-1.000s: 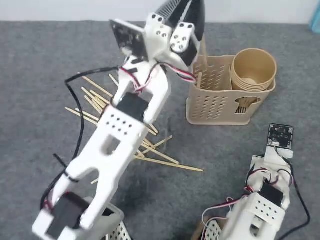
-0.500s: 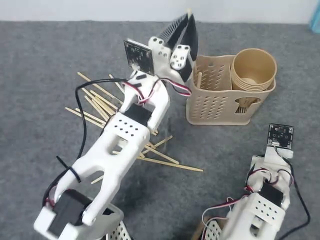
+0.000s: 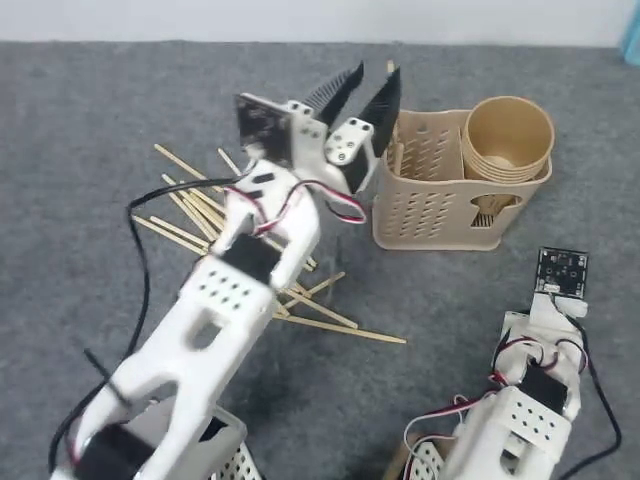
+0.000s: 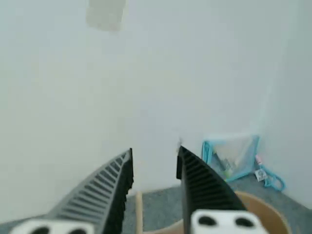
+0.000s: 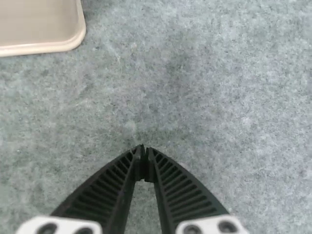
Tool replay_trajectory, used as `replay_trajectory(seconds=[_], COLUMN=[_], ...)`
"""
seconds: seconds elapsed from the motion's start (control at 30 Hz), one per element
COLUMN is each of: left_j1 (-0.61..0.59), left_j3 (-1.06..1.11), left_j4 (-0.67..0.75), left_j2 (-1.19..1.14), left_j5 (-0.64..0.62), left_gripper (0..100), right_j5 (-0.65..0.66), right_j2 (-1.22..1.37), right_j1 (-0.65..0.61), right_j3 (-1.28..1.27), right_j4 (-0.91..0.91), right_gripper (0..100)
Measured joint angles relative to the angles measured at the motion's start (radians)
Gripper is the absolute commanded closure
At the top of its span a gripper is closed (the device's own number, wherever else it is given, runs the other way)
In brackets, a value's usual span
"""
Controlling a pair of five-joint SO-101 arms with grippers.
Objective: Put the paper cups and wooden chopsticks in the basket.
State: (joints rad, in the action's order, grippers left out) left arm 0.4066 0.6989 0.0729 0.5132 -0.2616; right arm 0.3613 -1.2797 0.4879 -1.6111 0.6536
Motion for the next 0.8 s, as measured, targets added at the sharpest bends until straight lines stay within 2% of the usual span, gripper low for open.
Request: replay_trajectory(seconds=[0.17, 0.33, 0.47, 0.57, 0.7, 0.8], left_j1=[-0.123, -0.37, -0.591, -0.671, -0.68, -0.674], left_j3=[0.0, 0.0, 0.011, 0.026, 0.008, -0.087], left_j4=[-0.169, -0.451, -0.678, -0.743, -0.75, -0.77], left_j2=[0.21, 0.379, 0.4, 0.339, 0.144, -0.071], left_j5=[-0.006, -0.172, -0.298, -0.365, -0.423, -0.465], left_gripper=[86, 86, 86, 86, 86, 86], right_j5=[0.0, 0.0, 0.0, 0.0, 0.0, 0.0], right_j2=[0.0, 0.0, 0.0, 0.0, 0.0, 0.0], right_j1=[0.0, 0.0, 0.0, 0.0, 0.0, 0.0], right_j3=[0.0, 0.0, 0.0, 0.0, 0.0, 0.0], right_j4=[0.0, 0.0, 0.0, 0.0, 0.0, 0.0], right_gripper=[99.0, 99.0, 99.0, 99.0, 99.0, 99.0])
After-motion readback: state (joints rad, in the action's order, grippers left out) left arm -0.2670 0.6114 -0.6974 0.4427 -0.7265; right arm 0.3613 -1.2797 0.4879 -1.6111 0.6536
